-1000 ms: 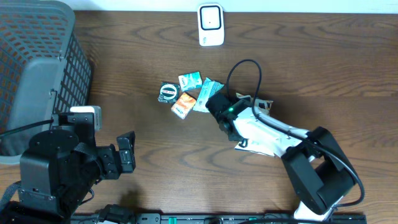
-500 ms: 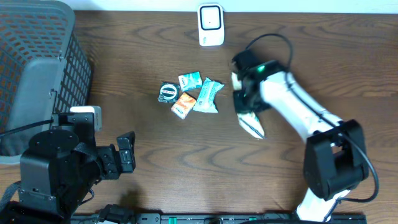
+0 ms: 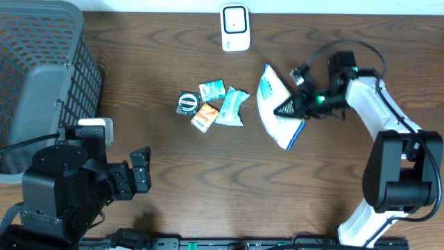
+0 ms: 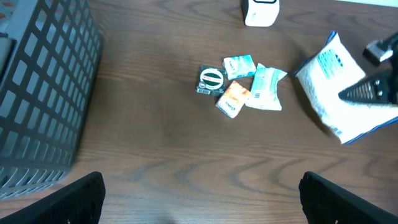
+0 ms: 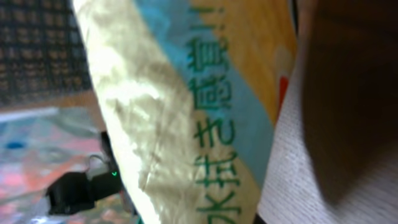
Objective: Scan the item barcode
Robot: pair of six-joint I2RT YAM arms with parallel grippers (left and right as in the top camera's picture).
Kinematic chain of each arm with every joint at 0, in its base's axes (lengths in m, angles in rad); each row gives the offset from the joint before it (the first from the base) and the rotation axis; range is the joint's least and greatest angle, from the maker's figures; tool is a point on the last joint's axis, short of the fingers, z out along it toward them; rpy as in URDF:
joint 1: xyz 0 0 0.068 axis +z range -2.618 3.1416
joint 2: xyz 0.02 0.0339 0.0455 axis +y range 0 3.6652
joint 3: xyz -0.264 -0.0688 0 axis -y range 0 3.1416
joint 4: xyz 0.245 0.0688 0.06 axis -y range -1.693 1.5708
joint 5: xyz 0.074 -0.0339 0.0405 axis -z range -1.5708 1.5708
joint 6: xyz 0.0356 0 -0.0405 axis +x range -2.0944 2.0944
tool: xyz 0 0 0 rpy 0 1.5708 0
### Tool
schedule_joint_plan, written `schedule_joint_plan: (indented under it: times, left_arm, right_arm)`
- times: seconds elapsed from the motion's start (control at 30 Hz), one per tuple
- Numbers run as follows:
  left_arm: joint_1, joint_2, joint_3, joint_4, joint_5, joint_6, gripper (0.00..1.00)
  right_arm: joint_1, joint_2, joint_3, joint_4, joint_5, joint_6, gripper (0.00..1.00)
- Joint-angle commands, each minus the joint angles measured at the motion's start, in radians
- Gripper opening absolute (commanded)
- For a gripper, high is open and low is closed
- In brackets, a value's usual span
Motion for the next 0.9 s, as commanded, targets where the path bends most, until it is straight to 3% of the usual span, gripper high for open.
schedule_joint_plan:
  times: [0.0,0.03,0.1,0.27,0.37,0.57,0.67,0.83,0.87]
  left_arm:
    - [0.003,0.004,0.009,-0.001,-0.002,-0.013,0.98]
    - [0.003,0.004,0.009,-0.001,-0.002,-0.013,0.98]
    - [0.003,0.004,0.009,-0.001,-0.002,-0.013,0.98]
    - [0.003,0.004,0.009,-0.001,-0.002,-0.013,0.98]
    - [0.003,0.004,0.009,-0.001,-0.002,-0.013,0.98]
    - [0.003,0.004,0.009,-0.001,-0.002,-0.013,0.98]
    - [0.003,0.004,0.009,-0.001,-0.002,-0.013,0.98]
    - [0.003,0.004,0.009,-0.001,-0.002,-0.013,0.98]
    - [0.003,0.004,0.009,-0.001,-0.002,-0.013,0.98]
  right_arm:
    - [-0.045,0.002,-0.126,0.062,-0.163,-0.034,0.02]
    - [-0.056,0.002,-0.158,0.088,-0.159,-0.018,0.04]
    - [-0.089,0.002,-0.219,0.138,-0.13,0.013,0.22]
    - [-0.164,0.0,-0.214,0.148,0.023,0.126,0.4]
    - [-0.204,0.0,-0.167,0.102,0.062,0.148,0.4]
    - [-0.212,-0.001,0.055,-0.159,0.336,0.147,0.45]
    - [-0.198,-0.001,0.133,-0.249,0.38,0.144,0.45]
    - [-0.148,-0.001,0.235,-0.356,0.487,0.143,0.38]
    - [-0.126,-0.001,0.257,-0.374,0.508,0.143,0.31]
